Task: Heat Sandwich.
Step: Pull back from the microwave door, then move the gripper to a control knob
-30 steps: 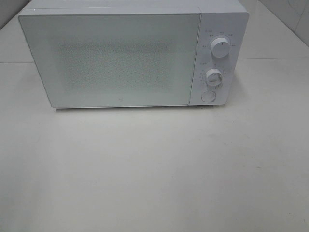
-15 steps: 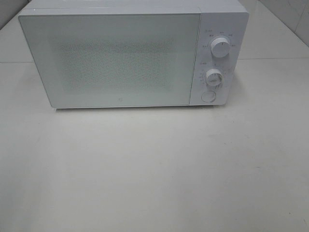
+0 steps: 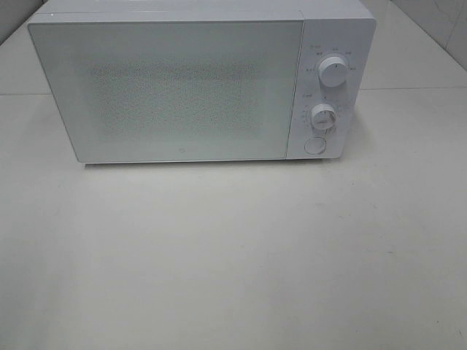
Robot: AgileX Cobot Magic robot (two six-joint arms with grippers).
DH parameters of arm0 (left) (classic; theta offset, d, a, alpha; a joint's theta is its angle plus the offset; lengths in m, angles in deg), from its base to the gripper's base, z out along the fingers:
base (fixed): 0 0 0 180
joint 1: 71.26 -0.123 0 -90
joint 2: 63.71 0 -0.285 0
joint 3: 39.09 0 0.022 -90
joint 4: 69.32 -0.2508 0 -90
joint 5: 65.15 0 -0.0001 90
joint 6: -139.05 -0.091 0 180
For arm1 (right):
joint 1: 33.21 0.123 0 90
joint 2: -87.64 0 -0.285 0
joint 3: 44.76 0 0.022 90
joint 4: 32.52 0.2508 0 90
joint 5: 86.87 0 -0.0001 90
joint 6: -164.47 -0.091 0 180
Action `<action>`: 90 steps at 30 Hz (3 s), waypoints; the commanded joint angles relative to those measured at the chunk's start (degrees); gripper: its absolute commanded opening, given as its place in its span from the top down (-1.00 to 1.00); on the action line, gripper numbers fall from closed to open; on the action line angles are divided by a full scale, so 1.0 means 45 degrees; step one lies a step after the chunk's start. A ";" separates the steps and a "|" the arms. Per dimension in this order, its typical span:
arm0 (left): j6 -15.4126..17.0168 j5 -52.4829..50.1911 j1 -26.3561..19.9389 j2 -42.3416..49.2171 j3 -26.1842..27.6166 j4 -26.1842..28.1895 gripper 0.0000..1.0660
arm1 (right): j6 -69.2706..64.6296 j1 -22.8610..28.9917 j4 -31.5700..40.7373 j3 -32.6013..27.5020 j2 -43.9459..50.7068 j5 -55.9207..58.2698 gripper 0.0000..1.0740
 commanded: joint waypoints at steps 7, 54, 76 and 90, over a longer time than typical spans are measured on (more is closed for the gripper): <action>0.0102 0.0000 -0.0013 0.0306 -0.0013 -0.0025 -0.94 | 0.0000 -0.0076 0.0013 0.0267 0.0051 -0.0407 -0.42; 0.0102 0.0000 -0.0013 0.0306 -0.0013 -0.0025 -0.94 | -0.0102 -0.0076 0.0064 0.0535 -1.0950 -1.1281 -0.42; 0.0102 0.0000 -0.0013 0.0306 -0.0013 -0.0025 -0.94 | 0.0038 -0.0064 0.0357 -0.1413 -1.4489 -2.0334 -0.42; 0.0102 0.0000 -0.0013 0.0306 -0.0013 -0.0025 -0.94 | 0.3310 0.3514 0.5539 -0.2878 -1.6743 -2.4548 -0.42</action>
